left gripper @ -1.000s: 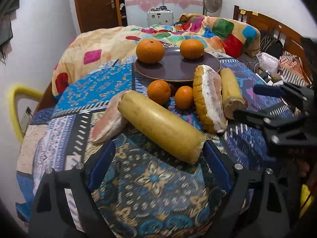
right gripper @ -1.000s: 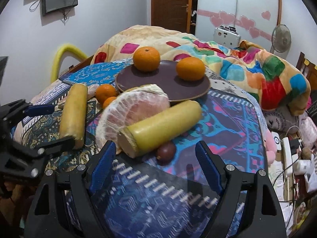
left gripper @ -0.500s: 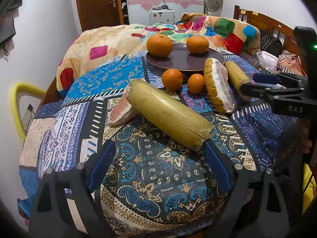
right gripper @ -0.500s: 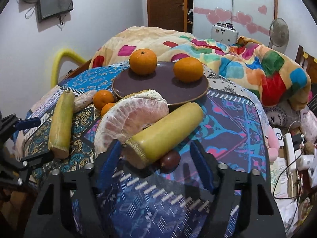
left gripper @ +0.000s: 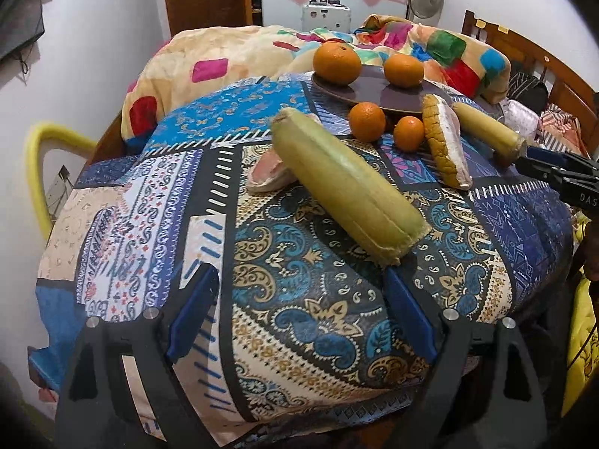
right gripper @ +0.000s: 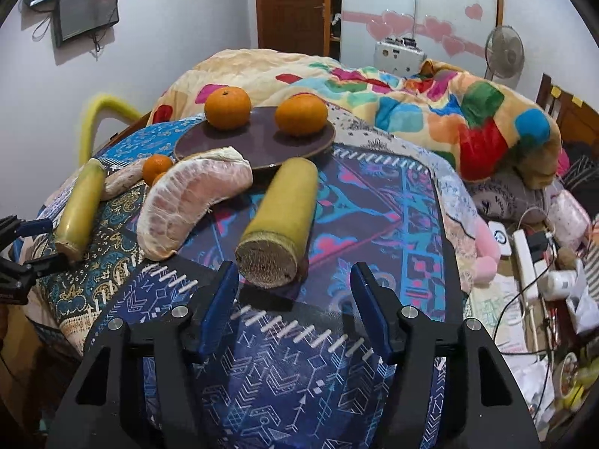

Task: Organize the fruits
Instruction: 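Move both tools back toward the remaining fruit beside the plate, then grasp the yellow cylindrical fruit upright with the left tool while the right tool grasps another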

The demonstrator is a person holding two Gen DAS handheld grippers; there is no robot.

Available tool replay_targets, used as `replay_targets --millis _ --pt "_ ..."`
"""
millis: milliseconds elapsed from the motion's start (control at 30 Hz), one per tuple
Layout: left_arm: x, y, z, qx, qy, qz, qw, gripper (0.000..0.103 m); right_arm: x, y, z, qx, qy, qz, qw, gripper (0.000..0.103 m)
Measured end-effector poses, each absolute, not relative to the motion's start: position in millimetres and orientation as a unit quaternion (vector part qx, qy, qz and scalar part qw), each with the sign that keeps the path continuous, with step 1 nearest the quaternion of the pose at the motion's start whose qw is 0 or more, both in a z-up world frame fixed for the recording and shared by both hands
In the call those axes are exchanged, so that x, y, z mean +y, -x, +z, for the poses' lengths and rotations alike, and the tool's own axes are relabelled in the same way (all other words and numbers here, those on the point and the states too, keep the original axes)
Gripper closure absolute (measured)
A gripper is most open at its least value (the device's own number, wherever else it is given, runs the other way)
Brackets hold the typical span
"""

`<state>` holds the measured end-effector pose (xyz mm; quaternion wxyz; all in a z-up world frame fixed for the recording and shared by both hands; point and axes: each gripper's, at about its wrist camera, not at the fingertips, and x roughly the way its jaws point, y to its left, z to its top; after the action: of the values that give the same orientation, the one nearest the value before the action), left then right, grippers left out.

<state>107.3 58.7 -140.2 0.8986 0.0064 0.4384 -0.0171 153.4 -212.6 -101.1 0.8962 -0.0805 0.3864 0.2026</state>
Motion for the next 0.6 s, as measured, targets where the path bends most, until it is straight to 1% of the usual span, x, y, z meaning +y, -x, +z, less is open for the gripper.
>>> replay_targets --millis 300,567,600 --pt "60.2 -99.8 -115.9 0.411 0.001 -0.019 0.912 0.012 -207.3 -150.2 -95.1 0.379 0.086 0.217 0.896 0.044" --pt "52.9 -133.4 -112.0 0.412 0.036 -0.02 0.91 0.012 -196.5 -161.2 -89.0 0.372 0.073 0.222 0.898 0.044" --pt "51.7 -138.8 -114.0 0.414 0.039 -0.02 0.909 0.014 -194.4 -163.7 -89.1 0.373 0.072 0.222 0.898 0.044"
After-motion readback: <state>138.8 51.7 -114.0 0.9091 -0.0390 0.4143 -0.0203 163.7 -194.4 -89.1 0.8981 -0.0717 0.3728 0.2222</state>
